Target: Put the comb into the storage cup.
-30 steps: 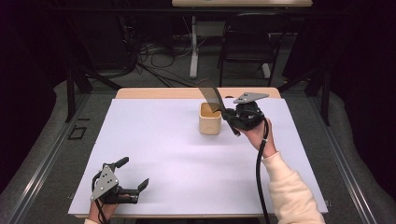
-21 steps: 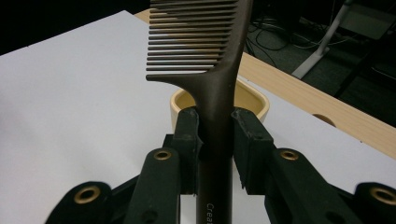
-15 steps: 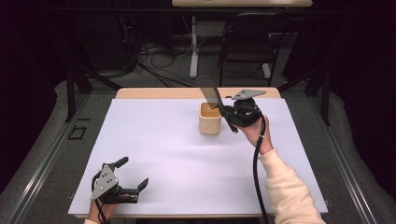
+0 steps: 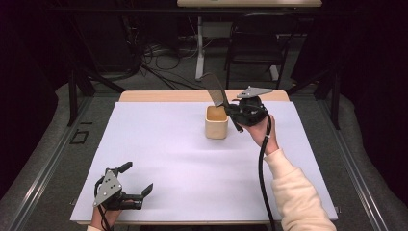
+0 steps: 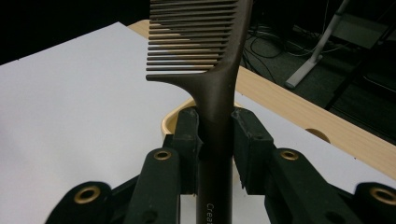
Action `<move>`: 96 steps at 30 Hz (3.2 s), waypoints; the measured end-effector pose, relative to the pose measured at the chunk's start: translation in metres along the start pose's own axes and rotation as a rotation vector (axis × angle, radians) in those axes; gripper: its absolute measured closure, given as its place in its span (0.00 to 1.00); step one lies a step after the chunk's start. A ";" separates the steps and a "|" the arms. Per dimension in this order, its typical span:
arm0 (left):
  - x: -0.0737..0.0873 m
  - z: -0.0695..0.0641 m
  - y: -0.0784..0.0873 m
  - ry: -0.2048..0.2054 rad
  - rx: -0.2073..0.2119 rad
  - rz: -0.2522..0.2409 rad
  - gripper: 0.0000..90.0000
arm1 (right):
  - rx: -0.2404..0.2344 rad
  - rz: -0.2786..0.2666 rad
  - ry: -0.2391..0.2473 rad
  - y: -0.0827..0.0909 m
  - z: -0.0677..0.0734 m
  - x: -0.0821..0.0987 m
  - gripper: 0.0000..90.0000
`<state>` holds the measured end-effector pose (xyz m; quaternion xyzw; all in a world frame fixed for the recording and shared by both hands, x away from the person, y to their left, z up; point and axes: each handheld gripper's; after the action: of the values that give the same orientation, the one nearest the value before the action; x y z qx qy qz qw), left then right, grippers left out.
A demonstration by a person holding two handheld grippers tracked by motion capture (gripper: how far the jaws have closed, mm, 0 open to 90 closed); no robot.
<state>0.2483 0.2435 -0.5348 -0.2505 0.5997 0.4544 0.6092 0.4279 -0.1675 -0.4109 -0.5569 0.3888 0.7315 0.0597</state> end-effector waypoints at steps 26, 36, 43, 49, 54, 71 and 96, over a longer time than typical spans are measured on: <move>0.000 0.000 0.000 -0.004 0.001 -0.001 0.00 | 0.011 -0.036 0.018 -0.010 -0.004 -0.011 0.81; 0.000 0.000 0.000 -0.003 0.000 -0.001 0.00 | 0.014 -0.053 0.024 -0.012 -0.004 -0.015 0.81; 0.000 0.000 0.000 -0.003 0.000 -0.001 0.00 | 0.015 -0.062 0.032 -0.013 -0.004 -0.018 0.81; 0.000 0.000 0.000 -0.001 0.001 -0.001 0.00 | 0.016 -0.077 0.034 -0.015 -0.005 -0.019 0.81; 0.000 0.001 0.000 -0.002 -0.001 0.000 0.00 | 0.020 -0.088 0.035 -0.017 -0.005 -0.019 0.81; 0.000 0.001 0.000 -0.002 0.000 0.001 0.00 | 0.028 -0.111 0.051 -0.023 -0.010 -0.021 0.81; 0.000 0.001 -0.001 0.000 -0.001 0.001 0.00 | 0.046 -0.135 0.058 -0.034 -0.014 -0.024 0.80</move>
<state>0.2492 0.2439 -0.5347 -0.2506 0.5996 0.4549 0.6089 0.4653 -0.1447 -0.4085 -0.6012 0.3689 0.7002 0.1105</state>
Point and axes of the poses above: each handheld gripper's, and its own axes: y roughly backward along the jaws, x roughly out of its underside, z roughly to its left, and after that the axes turned 13 degrees about -x, right-handed
